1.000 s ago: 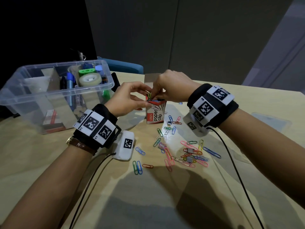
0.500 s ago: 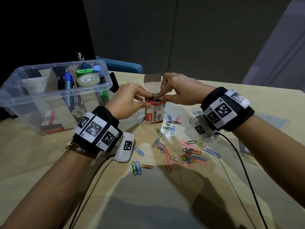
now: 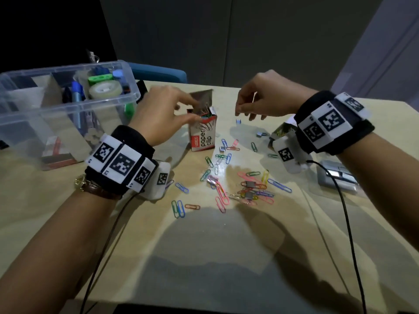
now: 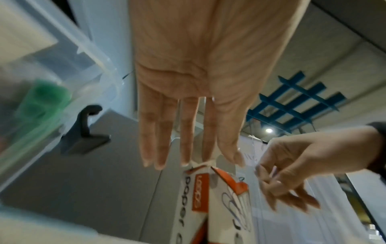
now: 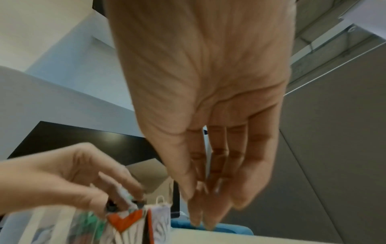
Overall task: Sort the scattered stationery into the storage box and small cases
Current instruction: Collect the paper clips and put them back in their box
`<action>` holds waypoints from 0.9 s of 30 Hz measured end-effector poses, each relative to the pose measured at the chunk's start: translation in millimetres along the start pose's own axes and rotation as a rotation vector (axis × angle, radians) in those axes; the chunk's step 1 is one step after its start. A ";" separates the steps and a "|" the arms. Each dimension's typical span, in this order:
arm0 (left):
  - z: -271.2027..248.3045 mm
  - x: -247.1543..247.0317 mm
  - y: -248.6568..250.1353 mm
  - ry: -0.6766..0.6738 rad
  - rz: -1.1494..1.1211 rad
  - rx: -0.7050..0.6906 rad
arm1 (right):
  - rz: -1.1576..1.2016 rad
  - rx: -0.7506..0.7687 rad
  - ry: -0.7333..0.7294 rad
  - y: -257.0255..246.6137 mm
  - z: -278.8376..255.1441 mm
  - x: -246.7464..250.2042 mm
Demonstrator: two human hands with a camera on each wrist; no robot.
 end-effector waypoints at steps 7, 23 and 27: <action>-15.1 6.4 45.1 0.016 0.130 -0.104 | -0.155 -0.093 -0.456 21.2 -52.5 -55.8; -38.7 -105.6 62.6 -0.858 0.002 -0.273 | -0.101 0.062 -0.460 30.6 -70.4 -90.5; -30.4 -103.1 57.9 -0.835 -0.060 -0.205 | -0.052 0.048 -0.383 35.0 -67.6 -78.6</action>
Point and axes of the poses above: each hand's wrist, its own z-axis towards the middle knuckle, its own x-axis out of the back of the hand, y = z × x, the point moved 7 cm from there along z, towards the middle knuckle, and after that the axes turned 3 degrees about -x, right-handed, at the moved point
